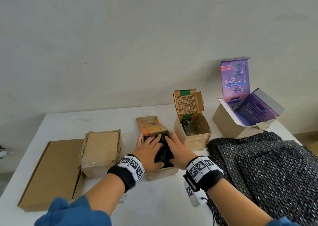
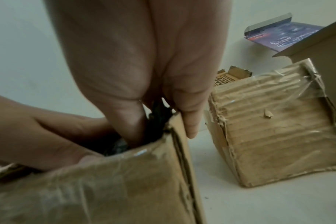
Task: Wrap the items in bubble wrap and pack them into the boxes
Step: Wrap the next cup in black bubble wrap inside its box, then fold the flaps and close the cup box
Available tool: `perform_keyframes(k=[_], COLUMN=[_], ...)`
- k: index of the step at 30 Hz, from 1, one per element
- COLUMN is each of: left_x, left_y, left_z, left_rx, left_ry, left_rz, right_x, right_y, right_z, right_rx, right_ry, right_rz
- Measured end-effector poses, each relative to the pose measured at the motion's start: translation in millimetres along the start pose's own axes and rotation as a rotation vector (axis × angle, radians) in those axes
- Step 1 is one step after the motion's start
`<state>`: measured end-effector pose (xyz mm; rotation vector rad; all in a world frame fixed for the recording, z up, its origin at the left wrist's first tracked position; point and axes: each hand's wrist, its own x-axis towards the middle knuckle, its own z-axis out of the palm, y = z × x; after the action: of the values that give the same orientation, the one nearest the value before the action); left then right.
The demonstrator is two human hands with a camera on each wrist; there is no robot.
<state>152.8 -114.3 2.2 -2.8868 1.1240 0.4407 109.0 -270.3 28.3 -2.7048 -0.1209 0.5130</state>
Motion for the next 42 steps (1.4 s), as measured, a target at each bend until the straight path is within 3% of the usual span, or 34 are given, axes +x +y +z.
perform_keyframes(k=[7,12,14,16,18,20,23,27,31,34,37,40,42], left_x=[11.1,7.6,4.7,5.4,15.5,25.2,30.5,23.2,10.1,-5.5,-21.0,-31.7,-36.4], left_y=[-7.8,-13.9,-16.1,-17.6,-24.8,-33.2,-36.1,-25.1,-23.5,-20.1,-17.1,-14.0,-11.3], left_z=[-2.3,-0.4,1.9,-6.7,-19.7,-30.6,-42.1,-47.9,-36.5,-32.8,-27.6,-16.0,-6.8], left_rx=[0.027,-0.165,-0.342,-0.594,-0.908,-1.208,-1.288,-1.272,-1.310,-1.363,-1.334,-1.413,-1.414], left_ry=[-0.003,0.194,0.310,0.354,0.272,0.175,0.217,0.390,0.531,0.613,0.621,0.566,0.501], left_rz=[0.023,0.019,-0.131,-0.401,-0.643,-0.728,-0.710,-0.646,-0.476,-0.420,-0.409,-0.349,-0.326], right_x=[4.6,5.5,6.4,7.7,8.8,9.5,8.8,5.6,-3.2,-9.1,-16.3,-26.0,-31.4], right_y=[17.6,12.6,12.1,11.2,9.8,10.1,13.2,17.0,22.0,24.4,23.7,21.2,21.8], right_z=[-4.0,3.7,4.0,3.9,3.4,4.3,5.6,3.8,-3.4,-9.2,-14.7,-20.4,-19.1], right_rx=[0.014,-0.064,-0.054,-0.061,-0.077,-0.086,-0.088,-0.021,0.185,0.479,0.972,1.389,1.472], right_ry=[-0.101,-0.045,-0.045,-0.055,-0.067,-0.073,-0.066,-0.025,0.105,0.339,0.528,0.425,0.335], right_rz=[0.007,0.029,0.045,0.058,0.071,0.074,0.068,0.044,-0.029,0.016,0.105,0.172,0.192])
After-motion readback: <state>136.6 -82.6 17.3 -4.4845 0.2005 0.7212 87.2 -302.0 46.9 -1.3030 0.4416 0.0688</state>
